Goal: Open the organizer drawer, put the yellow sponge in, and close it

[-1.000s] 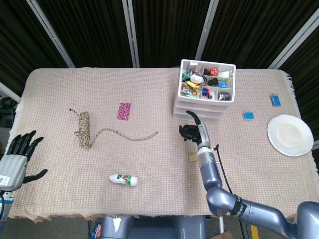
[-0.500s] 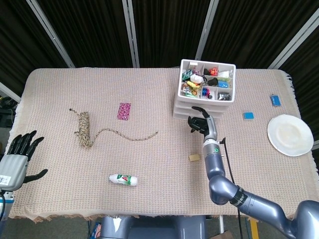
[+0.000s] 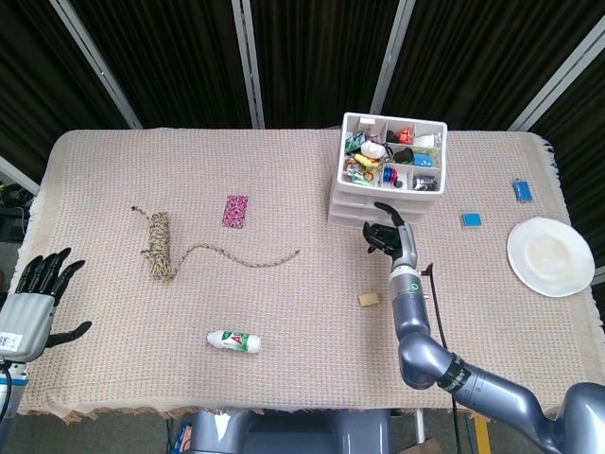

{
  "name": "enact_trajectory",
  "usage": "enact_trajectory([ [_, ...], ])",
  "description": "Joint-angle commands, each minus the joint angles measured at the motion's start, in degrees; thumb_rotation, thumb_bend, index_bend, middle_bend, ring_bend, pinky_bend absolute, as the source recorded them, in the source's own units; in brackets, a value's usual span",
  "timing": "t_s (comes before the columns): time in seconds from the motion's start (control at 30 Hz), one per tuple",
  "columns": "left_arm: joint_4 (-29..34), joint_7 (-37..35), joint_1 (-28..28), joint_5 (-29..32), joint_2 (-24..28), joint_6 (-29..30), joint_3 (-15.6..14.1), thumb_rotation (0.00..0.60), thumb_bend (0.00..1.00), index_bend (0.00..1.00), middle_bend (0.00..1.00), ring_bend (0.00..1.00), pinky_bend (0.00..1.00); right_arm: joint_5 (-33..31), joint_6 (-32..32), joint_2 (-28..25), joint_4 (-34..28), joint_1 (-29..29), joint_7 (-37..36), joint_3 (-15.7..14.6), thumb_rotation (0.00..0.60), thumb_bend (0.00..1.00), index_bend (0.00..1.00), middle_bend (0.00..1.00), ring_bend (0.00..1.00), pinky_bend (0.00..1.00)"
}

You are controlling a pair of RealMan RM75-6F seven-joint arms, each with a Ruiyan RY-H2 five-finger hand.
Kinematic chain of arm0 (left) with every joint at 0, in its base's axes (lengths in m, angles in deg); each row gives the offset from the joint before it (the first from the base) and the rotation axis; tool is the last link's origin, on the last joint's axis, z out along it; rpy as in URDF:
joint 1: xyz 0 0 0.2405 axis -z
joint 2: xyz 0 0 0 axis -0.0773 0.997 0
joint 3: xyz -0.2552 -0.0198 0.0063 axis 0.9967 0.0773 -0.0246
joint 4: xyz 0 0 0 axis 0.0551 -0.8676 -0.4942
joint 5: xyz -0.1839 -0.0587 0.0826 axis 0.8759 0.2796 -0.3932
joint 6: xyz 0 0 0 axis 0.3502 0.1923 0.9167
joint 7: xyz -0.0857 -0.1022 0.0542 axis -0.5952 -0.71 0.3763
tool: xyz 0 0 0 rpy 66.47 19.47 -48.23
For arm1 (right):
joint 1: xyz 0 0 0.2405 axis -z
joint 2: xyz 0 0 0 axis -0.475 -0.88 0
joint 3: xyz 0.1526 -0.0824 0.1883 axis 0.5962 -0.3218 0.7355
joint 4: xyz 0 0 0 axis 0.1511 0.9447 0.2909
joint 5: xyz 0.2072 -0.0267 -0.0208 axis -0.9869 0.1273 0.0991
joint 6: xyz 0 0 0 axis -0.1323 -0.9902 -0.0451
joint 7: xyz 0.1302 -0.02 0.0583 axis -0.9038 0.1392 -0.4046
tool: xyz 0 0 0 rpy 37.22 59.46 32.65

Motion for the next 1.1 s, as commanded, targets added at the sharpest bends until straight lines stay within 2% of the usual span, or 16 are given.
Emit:
enact_trajectory([
  [0.03,-0.02,-0.07,0.03,-0.01,0.01,-0.06,-0.02,0.6,0.17,0.12,0.0,0.0,0.0,0.0,0.38,0.08,0.04,-0.11,-0.26,0.24,0.6,0.41,0.19,0.78,0.78,0.67],
  [0.57,0.05,-0.54,0.19,0.03,0.23,-0.42,-0.12,0.6,0.17,0.12,0.0,0.0,0.0,-2.79,2.52,1.3,3.36,-1.91,-0.55,1.6,0.6,0.41,0.3,0.78,0.78,0.67],
  [1.1,0.04,-0.33,0.16,-0.18,0.17,-0.24,-0.22,0.6,0.17,0.12,0.0,0.0,0.0,-2.83,2.15,0.28,0.64,-0.47,-0.68,0.85,0.6,0.41,0.33,0.78,0.78,0.67],
])
